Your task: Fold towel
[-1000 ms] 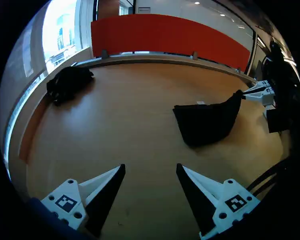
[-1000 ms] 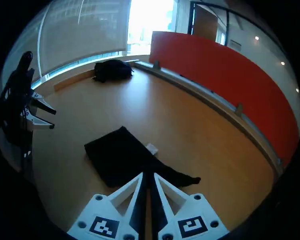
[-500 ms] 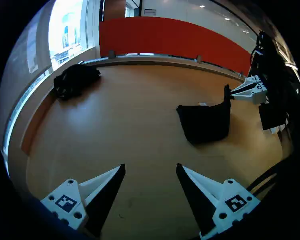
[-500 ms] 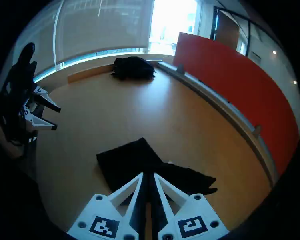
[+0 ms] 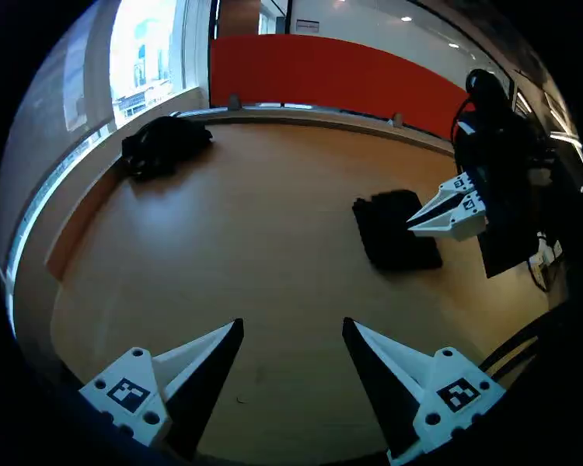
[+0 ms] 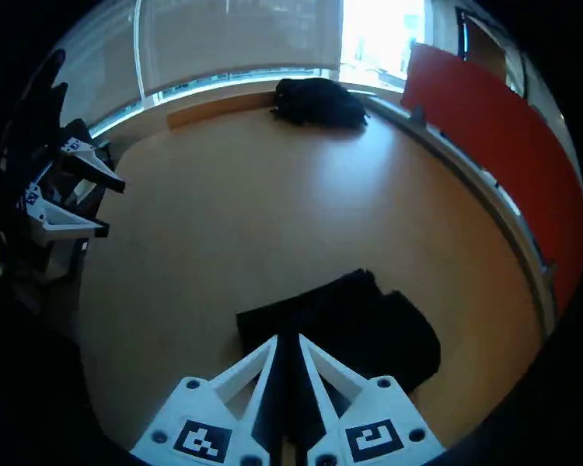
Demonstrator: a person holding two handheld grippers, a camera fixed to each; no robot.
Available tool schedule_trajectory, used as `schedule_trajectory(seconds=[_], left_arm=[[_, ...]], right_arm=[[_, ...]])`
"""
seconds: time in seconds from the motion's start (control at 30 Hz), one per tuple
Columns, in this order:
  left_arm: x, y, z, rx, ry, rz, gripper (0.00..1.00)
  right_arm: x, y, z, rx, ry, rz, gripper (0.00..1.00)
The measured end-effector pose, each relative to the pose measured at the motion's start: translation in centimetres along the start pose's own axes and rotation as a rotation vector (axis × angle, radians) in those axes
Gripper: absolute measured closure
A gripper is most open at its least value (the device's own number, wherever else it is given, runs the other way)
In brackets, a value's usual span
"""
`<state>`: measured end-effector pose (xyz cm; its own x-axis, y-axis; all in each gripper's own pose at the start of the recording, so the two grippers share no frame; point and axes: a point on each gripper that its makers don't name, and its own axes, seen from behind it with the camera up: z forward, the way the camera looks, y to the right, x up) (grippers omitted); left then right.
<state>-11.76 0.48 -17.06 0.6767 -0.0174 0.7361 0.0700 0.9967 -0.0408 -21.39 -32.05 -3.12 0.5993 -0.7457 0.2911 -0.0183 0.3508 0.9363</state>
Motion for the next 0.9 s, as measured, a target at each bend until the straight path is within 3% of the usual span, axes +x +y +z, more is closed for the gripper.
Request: schedule_trajectory(seconds=[0.2,0.53,0.73,0.9], left_arm=[[-0.2,0.1,0.0,-0.002,0.004,-0.023,0.06],[-0.3,0.1,0.1,-0.006,-0.001,-0.021,0.06],[-0.1,0.2,0.1,-0.004,0.000,-0.019,0.06],[0.0,0.4,0.2,-0.007,0.000,-0.019,0.06]], right_arm=[[-0.7,-0.7,1.8,0.020,-0.030,0.019,0.96],[-0.4,-0.3,1.3,0.015,-0.020,0.042,0.90],[-0.7,0.0,0.8,0.001,-0.014,0.056,0.55],[-1.1,0.1,0.4,-0.006,-0.011,0.076,0.38]])
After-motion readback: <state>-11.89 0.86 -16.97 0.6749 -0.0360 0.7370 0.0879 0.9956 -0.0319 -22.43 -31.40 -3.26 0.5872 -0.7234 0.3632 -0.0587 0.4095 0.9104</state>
